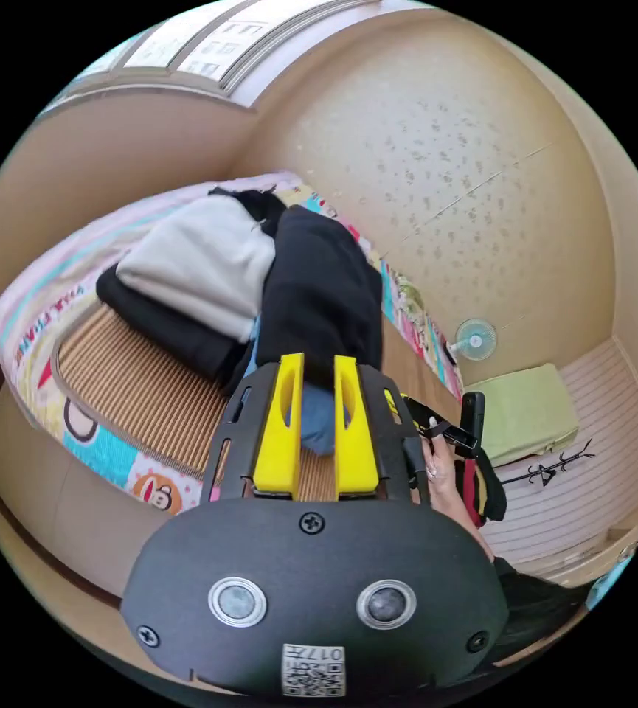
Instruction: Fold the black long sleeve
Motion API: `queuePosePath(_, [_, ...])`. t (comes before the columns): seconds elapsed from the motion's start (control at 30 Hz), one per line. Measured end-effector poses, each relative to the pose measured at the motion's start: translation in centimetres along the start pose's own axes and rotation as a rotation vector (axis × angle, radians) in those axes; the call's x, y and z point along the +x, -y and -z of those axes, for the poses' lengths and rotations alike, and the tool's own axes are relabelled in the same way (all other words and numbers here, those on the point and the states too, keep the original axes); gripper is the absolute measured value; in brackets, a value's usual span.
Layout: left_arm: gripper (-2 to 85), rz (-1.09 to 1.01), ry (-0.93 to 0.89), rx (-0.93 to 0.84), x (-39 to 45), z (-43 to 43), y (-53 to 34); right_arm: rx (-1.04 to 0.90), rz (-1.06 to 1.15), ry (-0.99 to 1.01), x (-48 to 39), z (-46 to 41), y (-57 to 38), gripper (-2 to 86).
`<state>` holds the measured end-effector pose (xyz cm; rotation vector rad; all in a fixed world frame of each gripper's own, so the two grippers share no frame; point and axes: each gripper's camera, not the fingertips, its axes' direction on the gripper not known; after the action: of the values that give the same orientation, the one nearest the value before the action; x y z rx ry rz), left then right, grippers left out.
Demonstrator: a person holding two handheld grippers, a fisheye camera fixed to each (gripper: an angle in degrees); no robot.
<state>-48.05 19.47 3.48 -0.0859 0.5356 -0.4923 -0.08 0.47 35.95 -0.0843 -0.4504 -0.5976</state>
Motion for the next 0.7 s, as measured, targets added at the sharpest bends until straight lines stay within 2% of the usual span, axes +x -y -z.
queuePosePath(0.03, [4.8, 0.001, 0.004, -0.006, -1.2, -1.4, -3.1, -0.031, 0.026, 0.021, 1.2, -1.8, -2.4, 3.7])
queuePosePath(0.13, [0.3, -0.089, 0.048, 0.039, 0.4, -4.1, -10.6, -0.066, 0.011, -0.132, 3.7, -3.1, -9.0, 1.7])
queuePosePath(0.23, [-0.7, -0.236, 0.114, 0.073, 7.0, -7.6, -15.7, -0.009, 0.043, -0.201, 4.8, -0.8, -14.7, 1.0])
queuePosePath(0.3, [-0.8, -0.338, 0.092, 0.078, 11.8, -10.5, -17.4, 0.021, 0.0, -0.29, 5.3, 1.3, -16.7, 0.8])
queuePosePath(0.43, [-0.9, -0.609, 0.08, -0.046, 22.4, -20.5, -18.5, 0.115, -0.062, -0.586, 5.5, 7.8, -19.3, 0.6])
queuePosePath(0.5, [-0.7, -0.687, 0.174, -0.07, 25.1, -25.3, -19.3, 0.181, -0.138, -0.732, 6.0, 10.6, -20.2, 0.6])
queuePosePath(0.57, [-0.6, -0.718, 0.377, -0.123, 26.2, -31.4, -20.8, 0.234, -0.265, -0.935, 7.4, 13.2, -21.9, 0.6])
queuePosePath(0.63, [-0.7, -0.732, 0.474, -0.22, 25.9, -35.4, -21.9, 0.216, -0.311, -1.019, 9.1, 13.7, -23.2, 0.6])
queuePosePath(0.7, [-0.7, -0.73, 0.484, -0.17, 25.9, -35.2, -22.7, 0.19, -0.32, -1.035, 11.1, 13.2, -24.6, 0.6])
